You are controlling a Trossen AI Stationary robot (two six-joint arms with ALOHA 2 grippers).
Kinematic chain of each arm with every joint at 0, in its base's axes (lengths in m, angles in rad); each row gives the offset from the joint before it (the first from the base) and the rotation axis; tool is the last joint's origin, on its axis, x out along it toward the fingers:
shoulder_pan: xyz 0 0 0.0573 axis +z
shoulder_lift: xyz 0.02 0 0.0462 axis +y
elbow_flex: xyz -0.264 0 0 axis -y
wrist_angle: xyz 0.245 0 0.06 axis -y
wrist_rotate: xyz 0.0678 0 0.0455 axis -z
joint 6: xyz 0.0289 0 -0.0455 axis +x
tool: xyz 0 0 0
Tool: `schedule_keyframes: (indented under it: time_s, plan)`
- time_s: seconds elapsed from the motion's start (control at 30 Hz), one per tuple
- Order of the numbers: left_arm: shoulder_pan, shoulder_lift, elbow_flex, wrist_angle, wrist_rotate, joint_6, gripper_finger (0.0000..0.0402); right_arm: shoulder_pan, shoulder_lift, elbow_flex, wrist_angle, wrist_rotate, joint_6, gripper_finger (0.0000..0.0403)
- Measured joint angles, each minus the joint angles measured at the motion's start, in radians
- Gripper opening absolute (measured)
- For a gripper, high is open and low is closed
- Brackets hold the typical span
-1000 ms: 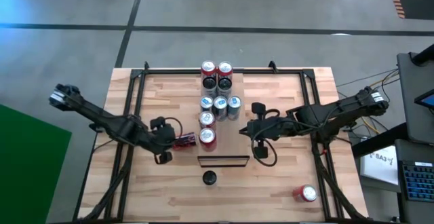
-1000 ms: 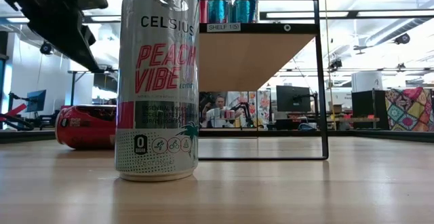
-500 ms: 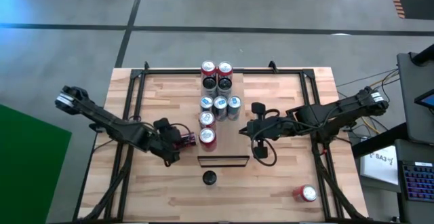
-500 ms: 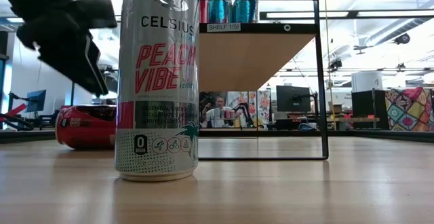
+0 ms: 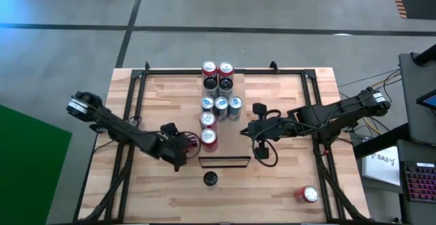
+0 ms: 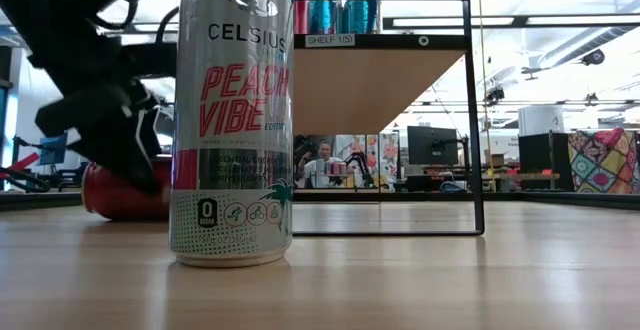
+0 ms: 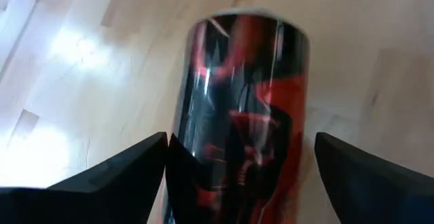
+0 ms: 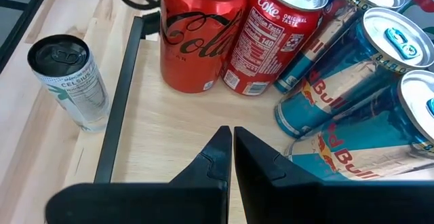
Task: Place canned beverage on shelf
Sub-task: Put the red black soda can on the shelf aligned with the other red black soda can
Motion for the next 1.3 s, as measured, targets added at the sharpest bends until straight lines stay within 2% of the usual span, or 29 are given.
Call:
schedule_keyframes:
  time_s: [0.33,0.53,0.73,0.97,1.1,1.3]
  plan:
    - [0.000,0.082,0.003,-0.002,-0.021,-0.038,0.0282,0.008,0.000,-0.001,0.006,-0.023,0.007,0.0009]
    - [0.001,0.069,0.002,-0.064,-0.018,-0.071,0.0280,0.020,0.000,-0.001,0.007,-0.024,0.010,0.0009]
    - [0.000,0.011,-0.004,-0.168,-0.015,-0.089,0.0278,0.029,0.000,-0.002,0.010,-0.023,0.017,0.0009]
    - [-0.010,-0.072,-0.004,-0.192,-0.040,-0.086,0.0277,0.031,0.000,-0.002,0.011,-0.023,0.009,0.0009]
    - [-0.019,-0.147,-0.004,-0.228,-0.047,-0.087,0.0276,0.031,0.000,-0.002,0.014,-0.023,0.009,0.0009]
    - [-0.049,-0.327,-0.001,-0.321,-0.130,-0.118,0.0276,0.031,0.000,-0.004,0.015,-0.023,0.010,0.0009]
